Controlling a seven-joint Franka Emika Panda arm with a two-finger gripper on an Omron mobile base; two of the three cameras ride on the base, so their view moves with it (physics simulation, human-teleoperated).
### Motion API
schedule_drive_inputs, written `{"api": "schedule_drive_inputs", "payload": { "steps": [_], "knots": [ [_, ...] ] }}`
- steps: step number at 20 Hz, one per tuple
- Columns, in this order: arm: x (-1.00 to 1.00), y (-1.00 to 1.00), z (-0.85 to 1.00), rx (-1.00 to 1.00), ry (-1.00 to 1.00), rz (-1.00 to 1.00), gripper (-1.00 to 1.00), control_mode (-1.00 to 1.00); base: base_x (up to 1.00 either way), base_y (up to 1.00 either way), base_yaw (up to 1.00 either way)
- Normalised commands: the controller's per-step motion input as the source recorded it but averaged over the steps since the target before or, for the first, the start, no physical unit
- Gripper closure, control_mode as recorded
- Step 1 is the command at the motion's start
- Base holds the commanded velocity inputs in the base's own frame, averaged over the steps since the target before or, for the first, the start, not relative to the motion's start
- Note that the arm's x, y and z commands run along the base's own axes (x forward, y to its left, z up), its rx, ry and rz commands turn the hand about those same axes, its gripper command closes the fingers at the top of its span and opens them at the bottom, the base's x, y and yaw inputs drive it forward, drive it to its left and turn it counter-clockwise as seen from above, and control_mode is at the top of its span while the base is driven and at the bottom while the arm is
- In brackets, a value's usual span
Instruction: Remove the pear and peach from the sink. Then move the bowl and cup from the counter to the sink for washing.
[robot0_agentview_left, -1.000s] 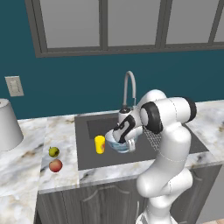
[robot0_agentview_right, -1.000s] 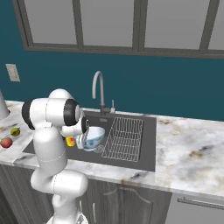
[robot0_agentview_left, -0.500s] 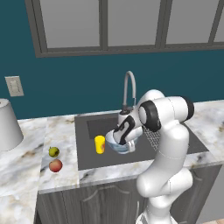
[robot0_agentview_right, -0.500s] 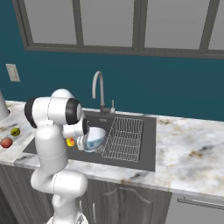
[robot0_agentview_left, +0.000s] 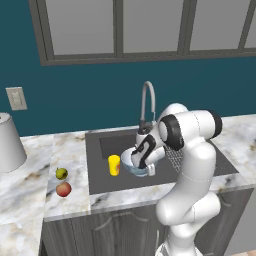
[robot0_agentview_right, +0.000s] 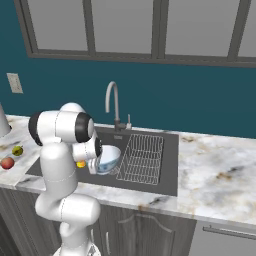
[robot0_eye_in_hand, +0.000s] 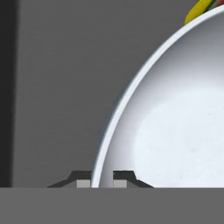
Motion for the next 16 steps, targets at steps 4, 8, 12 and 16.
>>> {"api": "schedule_drive_inputs", "payload": {
  "steps": [4, 8, 12, 16],
  "knots": [
    [0.03, 0.0, -0.1, 0.0, -0.01, 0.0, 1.0, -1.0, 0.0, 0.0, 0.0],
    [0.03, 0.0, -0.09, 0.0, -0.01, 0.0, 1.0, -1.0, 0.0, 0.0, 0.0],
    [0.03, 0.0, -0.06, 0.0, 0.0, 0.0, 1.0, -1.0, 0.0, 0.0, 0.0],
    [0.04, 0.0, -0.04, 0.0, 0.0, 0.0, 1.0, -1.0, 0.0, 0.0, 0.0]
  ]
}}
